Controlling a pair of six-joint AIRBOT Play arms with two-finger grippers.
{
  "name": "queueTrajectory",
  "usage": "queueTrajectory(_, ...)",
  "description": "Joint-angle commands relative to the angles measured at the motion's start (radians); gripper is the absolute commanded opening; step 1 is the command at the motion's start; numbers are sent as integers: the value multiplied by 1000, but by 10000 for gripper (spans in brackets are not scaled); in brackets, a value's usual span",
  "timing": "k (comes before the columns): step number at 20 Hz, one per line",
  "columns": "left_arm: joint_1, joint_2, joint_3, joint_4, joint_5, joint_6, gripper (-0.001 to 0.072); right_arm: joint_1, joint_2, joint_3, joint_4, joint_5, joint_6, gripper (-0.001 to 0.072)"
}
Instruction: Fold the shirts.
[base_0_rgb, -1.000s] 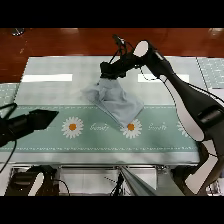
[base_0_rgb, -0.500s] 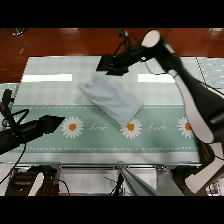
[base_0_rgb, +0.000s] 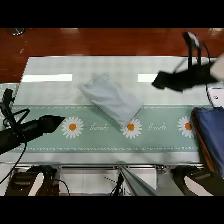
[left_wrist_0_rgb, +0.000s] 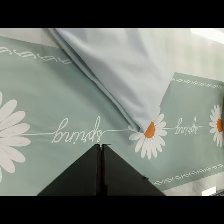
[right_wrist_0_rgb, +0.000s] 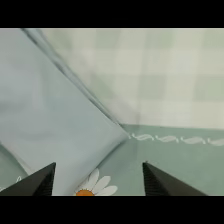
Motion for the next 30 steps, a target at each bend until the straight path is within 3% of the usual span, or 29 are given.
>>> queueTrajectory(1, 0, -16, 0, 0, 16, 8, 20, 33, 242, -566, 130, -503, 338, 626)
queueTrajectory(3, -1, -34, 0, 0, 39, 7, 20, 98, 179, -663, 387, -623, 209, 627)
queueTrajectory(8, -1, -90, 0, -1, 46, 7, 21, 160, -148, -520, 744, -540, -222, 626)
queueTrajectory(14, -1, -95, 0, 0, 45, 8, 21, 167, -439, -288, 786, -423, -283, 605)
queueTrajectory(15, -1, -96, 0, 0, 45, 8, 21, 166, -479, -243, 809, -386, -327, 515)
queueTrajectory(16, -1, -96, 0, 0, 45, 8, 21, 166, -508, -201, 827, -349, -372, 350)
queueTrajectory(17, -1, -96, 0, 0, 45, 8, 21, 164, -526, -151, 827, -311, -421, 129)
queueTrajectory(18, -1, -96, 0, -1, 44, 7, 20, 158, -528, -106, 811, -286, -465, 20)
queueTrajectory(20, -1, -96, 0, -1, 41, 8, 21, 139, -527, 4, 720, -211, -442, 20)
queueTrajectory(23, -1, -96, 0, -1, 41, 8, 21, 102, -527, 182, 504, -50, -306, 21)
queueTrajectory(27, -2, -96, 0, -1, 40, 8, 21, 53, -477, 409, 275, 135, -261, 20)
queueTrajectory(30, -13, -96, 0, -1, 34, 11, 21, -50, -405, 578, 211, 234, -239, 20)
